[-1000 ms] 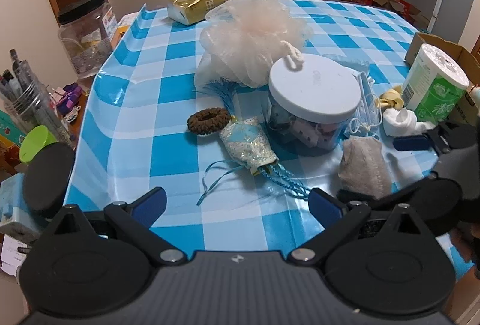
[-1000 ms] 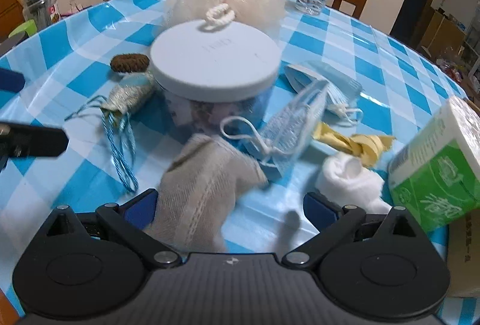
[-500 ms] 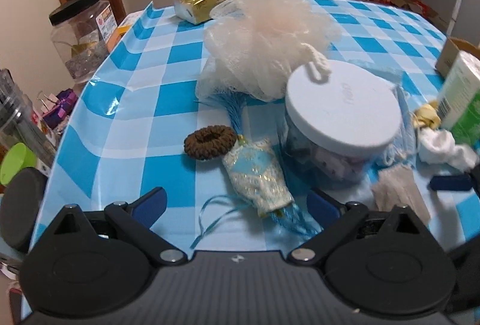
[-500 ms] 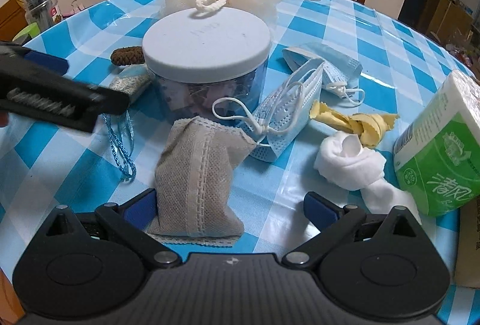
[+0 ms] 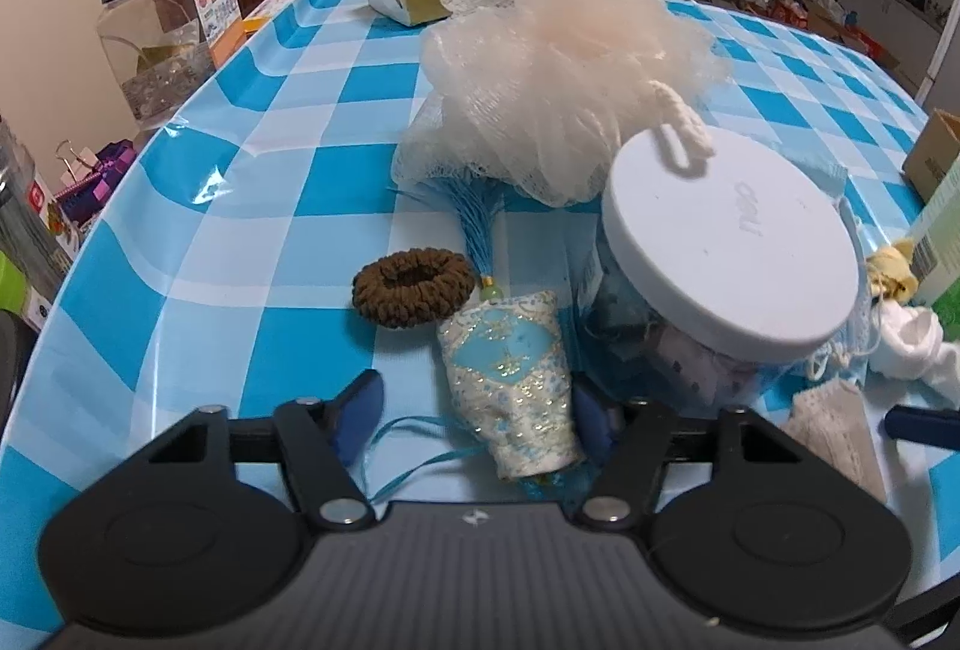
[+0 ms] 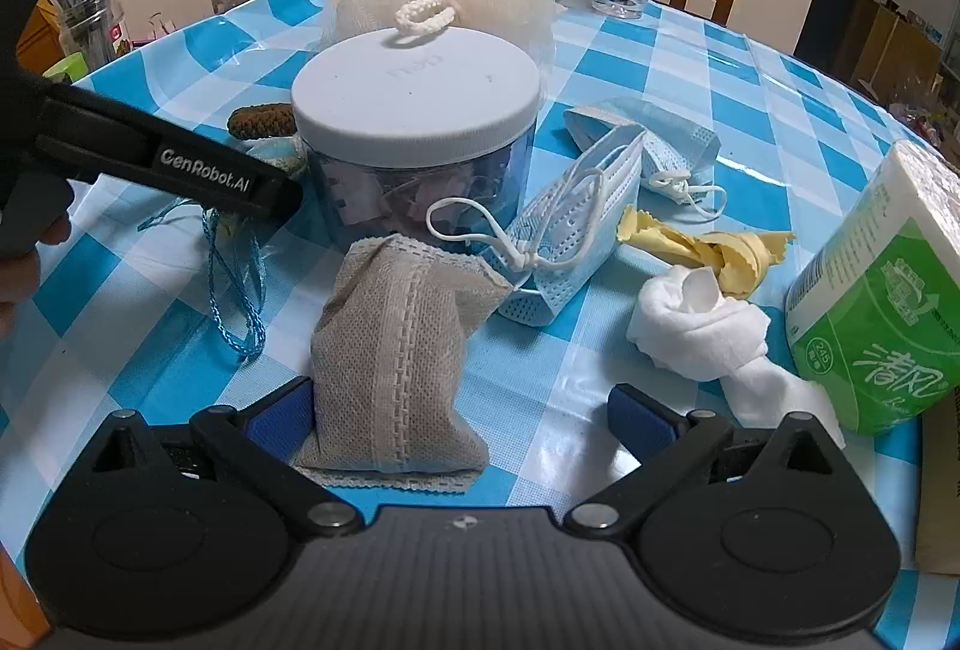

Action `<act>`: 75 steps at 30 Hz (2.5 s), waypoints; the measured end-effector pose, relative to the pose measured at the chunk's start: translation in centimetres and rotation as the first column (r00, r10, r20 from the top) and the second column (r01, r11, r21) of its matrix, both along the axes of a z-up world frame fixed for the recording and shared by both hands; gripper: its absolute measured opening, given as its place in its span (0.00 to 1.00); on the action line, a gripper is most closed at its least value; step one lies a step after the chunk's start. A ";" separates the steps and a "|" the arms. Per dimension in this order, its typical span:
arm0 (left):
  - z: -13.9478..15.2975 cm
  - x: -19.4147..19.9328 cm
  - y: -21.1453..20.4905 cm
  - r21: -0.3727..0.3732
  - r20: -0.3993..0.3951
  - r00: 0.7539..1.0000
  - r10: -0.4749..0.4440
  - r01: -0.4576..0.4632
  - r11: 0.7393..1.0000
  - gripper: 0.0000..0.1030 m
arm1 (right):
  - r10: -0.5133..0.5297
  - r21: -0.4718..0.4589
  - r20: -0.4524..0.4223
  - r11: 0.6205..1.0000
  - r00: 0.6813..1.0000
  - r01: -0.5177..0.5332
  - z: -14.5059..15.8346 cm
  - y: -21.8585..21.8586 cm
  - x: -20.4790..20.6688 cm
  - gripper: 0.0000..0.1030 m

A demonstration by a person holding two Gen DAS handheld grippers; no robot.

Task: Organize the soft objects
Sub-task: 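Grasp the beige lace sachet with the right tool while the left grasps the blue floral sachet, then carry both sachets into the cardboard box and open both tools to release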

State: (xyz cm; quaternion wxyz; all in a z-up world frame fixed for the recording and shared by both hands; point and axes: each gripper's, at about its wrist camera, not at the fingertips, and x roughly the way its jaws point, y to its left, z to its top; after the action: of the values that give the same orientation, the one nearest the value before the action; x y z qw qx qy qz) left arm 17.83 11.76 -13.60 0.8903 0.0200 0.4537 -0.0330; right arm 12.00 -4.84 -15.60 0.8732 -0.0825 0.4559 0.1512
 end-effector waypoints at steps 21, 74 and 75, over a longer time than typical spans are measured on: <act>0.3 0.3 0.4 -0.030 0.003 1.000 -0.022 0.022 0.999 0.31 | 0.060 -0.022 0.001 0.998 0.998 -0.060 1.7 2.4 -0.1 0.43; 19.2 -9.9 -20.8 -0.022 0.110 0.789 -0.605 0.610 0.792 0.23 | -0.020 -0.020 0.056 1.000 0.998 0.021 15.9 -24.4 -5.4 0.39; 19.4 -9.7 -21.5 -0.024 0.114 0.788 -0.604 0.610 0.792 0.23 | -0.026 -0.028 0.064 0.999 0.998 0.028 16.0 -25.4 -5.1 0.39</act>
State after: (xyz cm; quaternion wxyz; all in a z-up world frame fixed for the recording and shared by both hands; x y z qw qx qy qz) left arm 8.15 -9.74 5.76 0.8543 0.1398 0.3766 -0.3298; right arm 6.92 -30.23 0.43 0.8880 -0.0936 0.4310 0.1301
